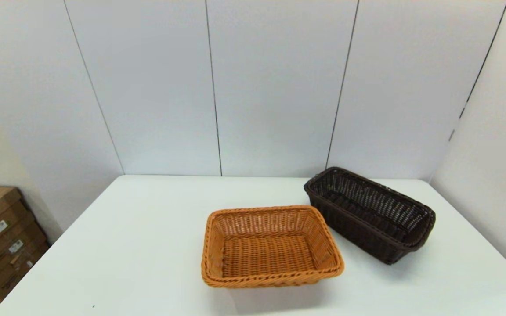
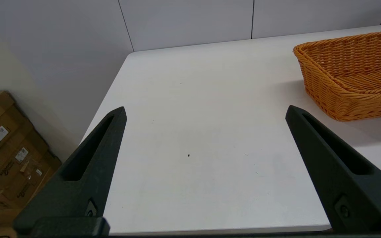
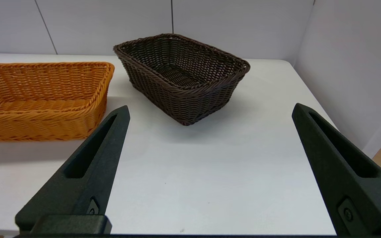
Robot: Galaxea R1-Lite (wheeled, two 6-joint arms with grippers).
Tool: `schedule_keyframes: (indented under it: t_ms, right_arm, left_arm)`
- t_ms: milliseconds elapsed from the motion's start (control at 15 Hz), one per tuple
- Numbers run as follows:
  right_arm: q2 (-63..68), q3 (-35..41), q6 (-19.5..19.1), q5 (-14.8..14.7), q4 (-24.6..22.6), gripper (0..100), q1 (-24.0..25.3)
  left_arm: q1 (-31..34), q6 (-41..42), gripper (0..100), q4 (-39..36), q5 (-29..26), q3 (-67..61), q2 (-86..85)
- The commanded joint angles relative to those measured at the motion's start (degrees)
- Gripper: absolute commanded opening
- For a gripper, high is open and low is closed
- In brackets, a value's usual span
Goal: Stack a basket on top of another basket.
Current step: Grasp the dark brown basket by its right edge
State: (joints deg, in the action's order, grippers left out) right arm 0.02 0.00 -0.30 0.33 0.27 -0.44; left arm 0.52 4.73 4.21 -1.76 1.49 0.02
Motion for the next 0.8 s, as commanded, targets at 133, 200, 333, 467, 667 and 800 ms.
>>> schedule_keyframes:
  t_ms: [133,200,333,467,667,800]
  right_arm:
    - [0.0,0.0,0.0,0.0,0.0,100,0.0]
    - [0.0,0.0,0.0,0.0,0.0,100,0.0]
    - [0.0,0.0,0.0,0.0,0.0,100,0.0]
    - [0.0,0.0,0.0,0.0,0.0,100,0.0]
    - [0.0,0.0,0.4,-0.1,0.0,100,0.0]
    - [0.0,0.0,0.4,-0.2,0.0,100,0.0]
  left_arm:
    - [0.0,0.0,100,0.1,0.0,0.0,-0.1]
    - [0.1,0.0,100,0.0,0.0,0.0,-0.1]
    - [0.0,0.0,100,0.0,0.0,0.0,-0.1]
    - [0.0,0.0,100,0.0,0.0,0.0,-0.1]
    - [0.0,0.0,100,0.0,0.0,0.0,-0.1]
    - [0.0,0.0,100,0.0,0.0,0.0,-0.1]
